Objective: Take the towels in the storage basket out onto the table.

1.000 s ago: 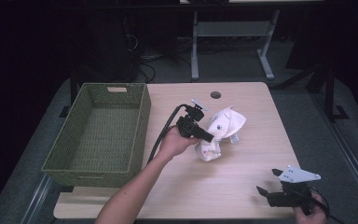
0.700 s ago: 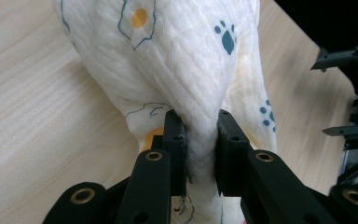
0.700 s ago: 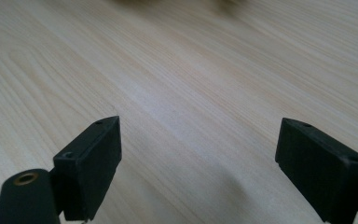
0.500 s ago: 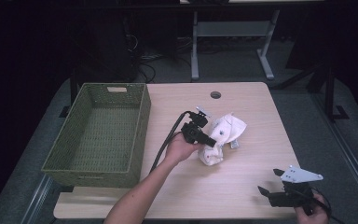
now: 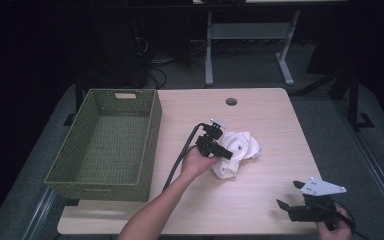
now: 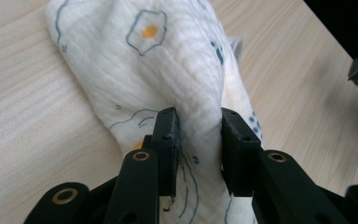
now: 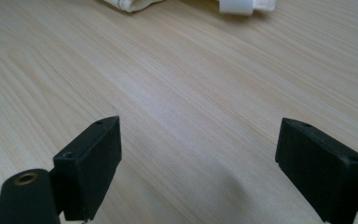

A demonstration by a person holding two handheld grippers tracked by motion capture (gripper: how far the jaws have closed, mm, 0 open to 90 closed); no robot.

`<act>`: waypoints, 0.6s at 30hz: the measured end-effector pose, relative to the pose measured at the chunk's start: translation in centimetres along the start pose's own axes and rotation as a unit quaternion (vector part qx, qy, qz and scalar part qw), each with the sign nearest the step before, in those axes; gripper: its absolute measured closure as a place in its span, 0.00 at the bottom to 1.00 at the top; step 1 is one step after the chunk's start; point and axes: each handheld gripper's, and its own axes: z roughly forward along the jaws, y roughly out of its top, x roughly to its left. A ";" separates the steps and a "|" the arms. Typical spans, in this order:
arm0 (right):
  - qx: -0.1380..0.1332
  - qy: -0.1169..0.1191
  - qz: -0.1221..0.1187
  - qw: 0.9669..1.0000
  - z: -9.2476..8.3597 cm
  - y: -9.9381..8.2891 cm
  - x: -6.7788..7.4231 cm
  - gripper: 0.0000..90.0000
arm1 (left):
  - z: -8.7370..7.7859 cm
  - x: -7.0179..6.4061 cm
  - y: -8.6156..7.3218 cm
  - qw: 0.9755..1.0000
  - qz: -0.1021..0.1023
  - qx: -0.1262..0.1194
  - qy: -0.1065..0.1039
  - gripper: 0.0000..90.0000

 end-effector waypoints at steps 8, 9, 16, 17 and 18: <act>0.001 0.001 -0.002 1.000 0.1 0.1 0.1 0.16 | 0.1 -0.3 -0.2 1.000 0.004 -0.003 -0.001 0.72; 0.002 0.000 -0.003 1.000 0.1 0.0 0.1 0.16 | 0.1 -0.4 -0.3 1.000 0.007 -0.005 -0.007 0.70; 0.003 0.000 -0.004 1.000 0.2 0.1 0.1 0.16 | -0.4 -0.6 -1.1 1.000 0.022 -0.013 -0.008 0.60; 0.005 0.001 -0.002 1.000 0.2 0.1 0.2 0.16 | -0.5 -0.6 -1.2 1.000 0.023 -0.015 -0.007 0.59; 0.005 0.001 -0.002 1.000 0.2 0.1 0.2 0.16 | -0.7 -0.6 -1.3 0.999 0.024 -0.020 -0.005 0.58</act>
